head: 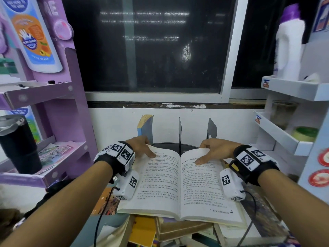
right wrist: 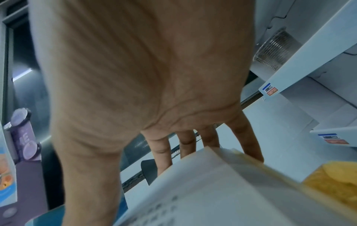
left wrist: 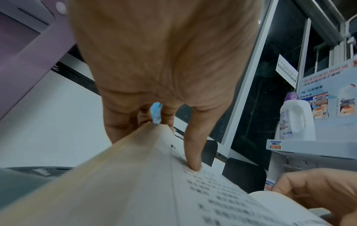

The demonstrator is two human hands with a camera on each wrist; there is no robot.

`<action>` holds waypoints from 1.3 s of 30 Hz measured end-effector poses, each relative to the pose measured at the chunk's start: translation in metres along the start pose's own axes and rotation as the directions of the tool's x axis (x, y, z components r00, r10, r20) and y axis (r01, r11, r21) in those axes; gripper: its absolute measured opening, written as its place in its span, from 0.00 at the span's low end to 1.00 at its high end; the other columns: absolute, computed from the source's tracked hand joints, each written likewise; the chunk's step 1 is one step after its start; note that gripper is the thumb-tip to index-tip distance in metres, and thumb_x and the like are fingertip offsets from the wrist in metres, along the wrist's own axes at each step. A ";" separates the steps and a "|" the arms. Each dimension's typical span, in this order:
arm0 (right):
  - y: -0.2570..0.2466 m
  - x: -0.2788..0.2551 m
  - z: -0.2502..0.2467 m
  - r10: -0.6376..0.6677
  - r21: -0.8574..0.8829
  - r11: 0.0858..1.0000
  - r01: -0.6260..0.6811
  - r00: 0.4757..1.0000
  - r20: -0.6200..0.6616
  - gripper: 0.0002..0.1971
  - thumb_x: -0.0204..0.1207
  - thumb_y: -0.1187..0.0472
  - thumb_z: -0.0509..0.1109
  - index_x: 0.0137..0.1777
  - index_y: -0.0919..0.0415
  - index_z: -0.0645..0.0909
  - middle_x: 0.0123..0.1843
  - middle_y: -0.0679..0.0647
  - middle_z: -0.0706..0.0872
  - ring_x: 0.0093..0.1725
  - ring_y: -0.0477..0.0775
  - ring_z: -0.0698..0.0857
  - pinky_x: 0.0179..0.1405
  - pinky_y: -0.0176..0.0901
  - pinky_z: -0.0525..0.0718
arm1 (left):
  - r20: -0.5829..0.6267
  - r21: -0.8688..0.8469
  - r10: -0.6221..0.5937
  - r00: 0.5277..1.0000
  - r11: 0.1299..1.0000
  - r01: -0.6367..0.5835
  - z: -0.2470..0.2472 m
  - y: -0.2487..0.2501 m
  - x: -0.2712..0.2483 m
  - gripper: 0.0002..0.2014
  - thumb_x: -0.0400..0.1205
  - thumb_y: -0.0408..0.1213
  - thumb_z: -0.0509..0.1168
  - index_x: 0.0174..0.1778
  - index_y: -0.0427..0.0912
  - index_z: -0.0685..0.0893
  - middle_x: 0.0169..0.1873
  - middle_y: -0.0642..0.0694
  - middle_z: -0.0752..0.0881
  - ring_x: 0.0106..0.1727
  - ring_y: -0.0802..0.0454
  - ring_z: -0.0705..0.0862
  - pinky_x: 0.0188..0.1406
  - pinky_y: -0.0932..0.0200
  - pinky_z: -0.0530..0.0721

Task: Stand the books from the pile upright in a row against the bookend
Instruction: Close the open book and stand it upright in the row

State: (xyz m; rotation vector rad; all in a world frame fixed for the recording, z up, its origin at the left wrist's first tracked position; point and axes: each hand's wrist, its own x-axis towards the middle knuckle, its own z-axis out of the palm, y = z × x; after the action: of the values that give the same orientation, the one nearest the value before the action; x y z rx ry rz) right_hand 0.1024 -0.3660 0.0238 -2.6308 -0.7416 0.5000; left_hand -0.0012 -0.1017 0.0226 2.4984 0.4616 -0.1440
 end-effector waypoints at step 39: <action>-0.027 -0.063 -0.061 -0.093 0.334 0.890 0.310 0.841 -0.533 0.09 0.75 0.56 0.75 0.52 0.54 0.81 0.50 0.53 0.89 0.47 0.53 0.91 0.37 0.54 0.91 | -0.503 -0.676 0.149 0.851 0.545 -0.495 -0.041 0.011 -0.044 0.16 0.76 0.27 0.72 0.53 0.46 0.77 0.53 0.42 0.86 0.46 0.47 0.87 0.34 0.55 0.86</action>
State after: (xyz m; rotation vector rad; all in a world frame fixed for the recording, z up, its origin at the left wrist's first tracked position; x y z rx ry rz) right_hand 0.0662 -0.3942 0.1039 -2.1080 -0.6479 -0.1032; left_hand -0.0379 -0.0998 0.0708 1.6390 0.1228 0.6162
